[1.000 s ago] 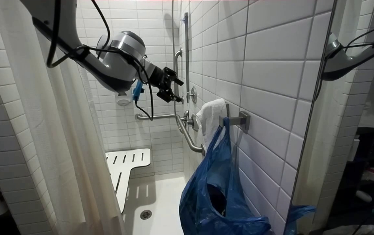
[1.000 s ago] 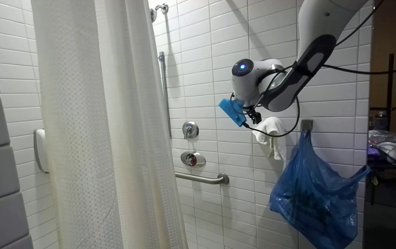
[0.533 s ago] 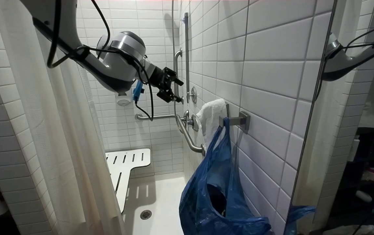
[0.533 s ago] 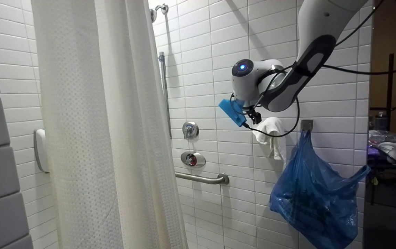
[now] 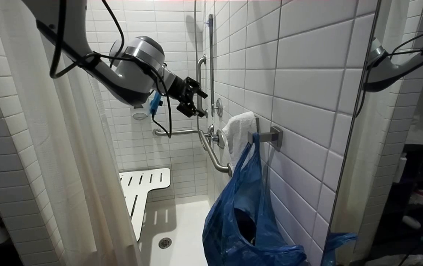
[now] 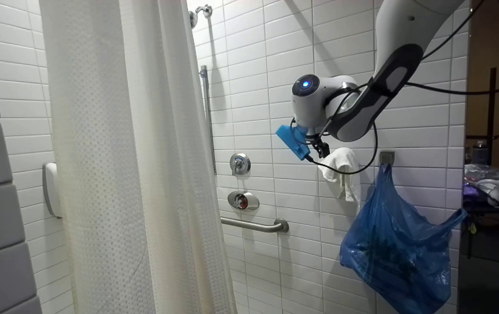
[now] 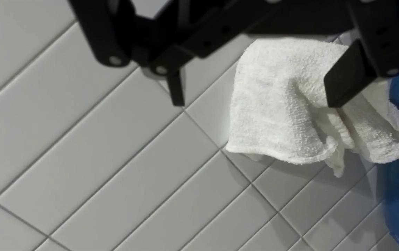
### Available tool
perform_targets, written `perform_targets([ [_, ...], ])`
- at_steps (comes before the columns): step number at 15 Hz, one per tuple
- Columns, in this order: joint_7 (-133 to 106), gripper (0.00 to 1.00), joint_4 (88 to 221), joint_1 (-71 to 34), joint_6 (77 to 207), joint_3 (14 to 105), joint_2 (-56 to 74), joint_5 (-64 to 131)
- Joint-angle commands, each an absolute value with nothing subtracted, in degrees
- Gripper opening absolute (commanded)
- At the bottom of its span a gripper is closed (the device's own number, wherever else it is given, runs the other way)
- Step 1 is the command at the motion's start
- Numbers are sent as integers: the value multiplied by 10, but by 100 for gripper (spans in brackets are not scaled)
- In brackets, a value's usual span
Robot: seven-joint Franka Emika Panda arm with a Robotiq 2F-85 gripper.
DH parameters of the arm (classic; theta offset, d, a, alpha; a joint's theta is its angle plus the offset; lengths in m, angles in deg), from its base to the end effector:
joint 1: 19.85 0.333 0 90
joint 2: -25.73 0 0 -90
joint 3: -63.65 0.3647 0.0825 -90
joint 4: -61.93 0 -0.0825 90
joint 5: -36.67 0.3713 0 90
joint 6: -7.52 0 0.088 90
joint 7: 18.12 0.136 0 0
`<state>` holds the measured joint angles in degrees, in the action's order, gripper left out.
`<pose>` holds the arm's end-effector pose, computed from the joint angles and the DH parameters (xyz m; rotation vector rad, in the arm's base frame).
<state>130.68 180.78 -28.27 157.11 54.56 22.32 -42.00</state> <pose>0.5743 -0.1723 0.4789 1.6837 -2.1414 1.4893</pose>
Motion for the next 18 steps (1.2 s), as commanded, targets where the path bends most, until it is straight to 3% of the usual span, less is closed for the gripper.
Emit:
perform_targets([
  [1,1309,100,1816,-286,1590,543,219,-408],
  [11,1309,100,1792,-314,1666,520,150,-406],
  [18,1312,100,1728,-293,1682,449,116,-264],
])
